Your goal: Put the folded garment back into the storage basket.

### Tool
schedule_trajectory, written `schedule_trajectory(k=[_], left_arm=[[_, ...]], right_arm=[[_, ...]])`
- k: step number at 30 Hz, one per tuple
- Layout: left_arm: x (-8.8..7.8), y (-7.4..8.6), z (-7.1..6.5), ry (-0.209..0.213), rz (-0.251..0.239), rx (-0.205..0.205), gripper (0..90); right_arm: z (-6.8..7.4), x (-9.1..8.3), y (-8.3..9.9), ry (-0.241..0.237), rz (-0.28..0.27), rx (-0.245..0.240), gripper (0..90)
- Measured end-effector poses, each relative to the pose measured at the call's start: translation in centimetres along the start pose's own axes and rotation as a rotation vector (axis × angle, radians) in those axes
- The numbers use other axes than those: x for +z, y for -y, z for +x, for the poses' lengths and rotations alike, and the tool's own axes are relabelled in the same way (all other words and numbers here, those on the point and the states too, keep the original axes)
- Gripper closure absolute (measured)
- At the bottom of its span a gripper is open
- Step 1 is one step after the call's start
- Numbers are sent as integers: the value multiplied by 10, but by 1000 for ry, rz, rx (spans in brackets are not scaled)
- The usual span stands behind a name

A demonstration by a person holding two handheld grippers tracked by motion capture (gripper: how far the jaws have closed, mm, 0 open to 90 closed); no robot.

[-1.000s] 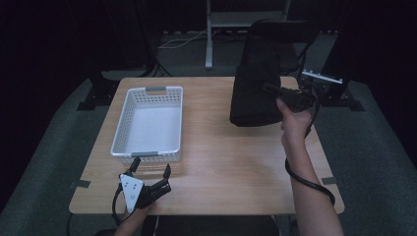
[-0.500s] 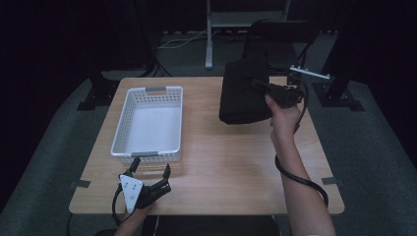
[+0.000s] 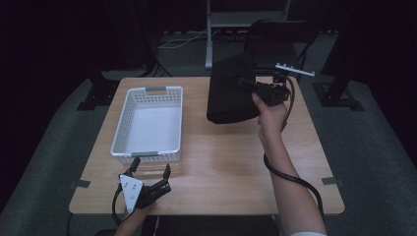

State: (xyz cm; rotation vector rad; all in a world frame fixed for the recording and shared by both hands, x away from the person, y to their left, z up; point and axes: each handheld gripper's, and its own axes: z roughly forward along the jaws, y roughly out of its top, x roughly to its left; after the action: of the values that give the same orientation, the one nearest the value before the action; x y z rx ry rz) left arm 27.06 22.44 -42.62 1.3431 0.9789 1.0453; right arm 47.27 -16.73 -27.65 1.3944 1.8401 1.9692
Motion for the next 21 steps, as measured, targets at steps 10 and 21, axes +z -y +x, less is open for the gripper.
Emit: schedule_trajectory(k=[10,21], left_arm=[[0,0,0,-1,-3,-1,43],[-1,0,0,2,-6,-2,43]], right_arm=[[13,23,5,-29,24,-1,721],[27,45,9,-89,17,27,721]])
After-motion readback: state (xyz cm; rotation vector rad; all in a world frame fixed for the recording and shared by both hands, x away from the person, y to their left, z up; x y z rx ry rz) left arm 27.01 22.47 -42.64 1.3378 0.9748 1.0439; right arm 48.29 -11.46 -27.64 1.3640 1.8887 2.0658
